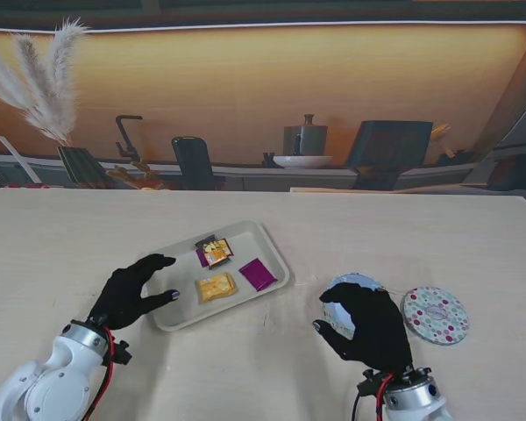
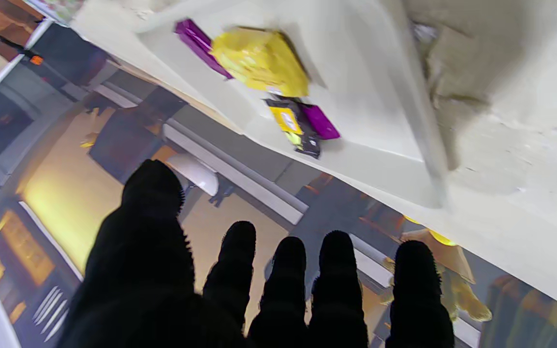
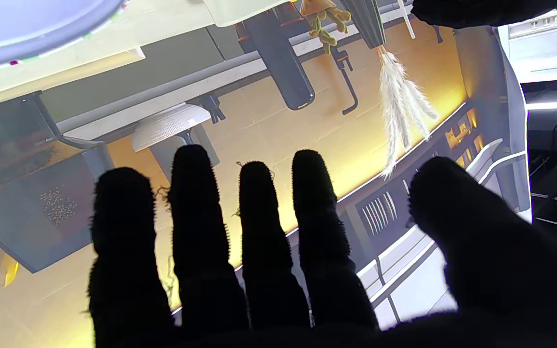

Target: Pour cookies into a cookie box

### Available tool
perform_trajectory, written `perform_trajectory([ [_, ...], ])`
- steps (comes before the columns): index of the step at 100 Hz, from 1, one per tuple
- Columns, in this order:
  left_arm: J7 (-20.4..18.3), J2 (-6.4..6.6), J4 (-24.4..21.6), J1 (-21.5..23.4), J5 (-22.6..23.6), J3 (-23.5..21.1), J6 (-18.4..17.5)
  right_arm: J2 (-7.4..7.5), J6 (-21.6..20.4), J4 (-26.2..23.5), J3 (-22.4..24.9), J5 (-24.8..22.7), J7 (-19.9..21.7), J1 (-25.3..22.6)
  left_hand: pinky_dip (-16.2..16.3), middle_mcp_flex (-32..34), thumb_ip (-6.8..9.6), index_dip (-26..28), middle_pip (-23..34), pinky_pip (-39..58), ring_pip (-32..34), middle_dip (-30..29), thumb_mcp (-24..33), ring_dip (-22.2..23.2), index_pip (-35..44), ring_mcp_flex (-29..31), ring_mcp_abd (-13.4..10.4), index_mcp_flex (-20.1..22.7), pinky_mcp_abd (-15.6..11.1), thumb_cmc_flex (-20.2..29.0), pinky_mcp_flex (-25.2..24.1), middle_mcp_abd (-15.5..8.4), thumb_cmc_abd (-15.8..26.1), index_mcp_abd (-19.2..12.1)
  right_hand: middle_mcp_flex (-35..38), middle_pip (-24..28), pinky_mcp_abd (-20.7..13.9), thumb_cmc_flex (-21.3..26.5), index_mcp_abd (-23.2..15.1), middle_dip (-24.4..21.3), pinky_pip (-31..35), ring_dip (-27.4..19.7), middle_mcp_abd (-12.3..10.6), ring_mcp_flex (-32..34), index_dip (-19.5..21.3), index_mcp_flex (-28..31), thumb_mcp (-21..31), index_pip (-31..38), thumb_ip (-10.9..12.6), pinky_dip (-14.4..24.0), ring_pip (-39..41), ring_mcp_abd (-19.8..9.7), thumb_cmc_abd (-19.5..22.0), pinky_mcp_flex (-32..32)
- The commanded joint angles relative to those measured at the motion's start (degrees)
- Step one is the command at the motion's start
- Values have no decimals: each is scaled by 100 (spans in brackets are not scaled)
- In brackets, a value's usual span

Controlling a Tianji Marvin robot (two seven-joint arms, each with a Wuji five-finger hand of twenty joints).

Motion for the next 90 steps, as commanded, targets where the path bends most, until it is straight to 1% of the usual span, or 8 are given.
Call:
perform_trajectory([
  [1,-38,-14,136,-199,60,6,121,-31,3,-57,3,25,74,-44,176,-234,169,-49,-57,121,55,46,150,137,-95,-142,-135,-237,-113,60,-42,-131,-143,56,107,58,118,-166,-104,15,14,-10,-64,61,20,-69,66,-31,161,-22,13,129,160,-103],
  [13,-206,12,306,-491,79,14,452,-46,-18,-60,20,70,43,-46,224,-244,146,-49,-36,180,77,60,169,164,-85,-102,-118,-233,-92,54,20,-143,-187,32,143,71,131,-164,-103,20,16,-5,-60,82,18,-30,83,-30,161,-16,28,134,162,-107],
  [17,-219,16,387,-589,104,20,482,-47,-17,-56,31,61,24,-43,428,-204,134,-8,43,474,258,123,276,321,-2,-22,-94,-215,-77,40,59,-159,-313,-3,152,74,130,-168,-108,21,19,-3,-65,91,17,-29,87,-32,161,-14,33,134,165,-102],
  [23,-1,-3,577,-789,256,81,504,-53,-21,-49,43,76,15,-36,787,42,-134,-41,156,1051,611,239,903,658,71,299,43,-71,108,-325,282,-129,-762,-2,154,74,133,-170,-113,21,19,-3,-66,85,17,-25,94,-33,161,-12,33,144,167,-106],
  [35,-206,45,666,-1031,428,56,849,-57,-25,-43,49,101,19,-32,1094,135,-230,-41,317,1742,1118,455,1095,1083,102,430,130,-108,99,-467,356,-173,-932,12,174,83,141,-170,-110,25,22,-1,-54,88,17,-8,104,-33,160,-6,40,146,166,-108],
  [45,-451,87,711,-1216,512,77,1104,-54,-13,-43,47,87,23,-25,1145,159,-251,-42,363,1889,1255,534,1122,1207,104,453,151,-123,100,-528,361,-173,-950,7,184,84,142,-174,-114,25,22,0,-66,96,16,-2,114,-33,160,-3,45,142,178,-103],
  [58,-411,102,928,-1523,716,230,1245,-55,-18,-32,26,118,60,14,1188,384,-286,-4,537,2103,1592,759,1361,1507,218,635,191,7,167,-629,472,-174,-1114,-8,192,85,148,-173,-116,25,20,-1,-58,97,16,6,116,-35,160,-1,45,145,186,-106],
  [90,-652,128,1452,-2067,679,702,1802,-51,1,-24,22,113,83,18,1026,331,-306,-6,483,1884,1437,796,1412,1455,230,486,177,-42,170,-721,313,-223,-1139,-38,212,84,151,-174,-121,24,18,-4,-60,104,17,24,117,-33,160,5,43,143,202,-105],
])
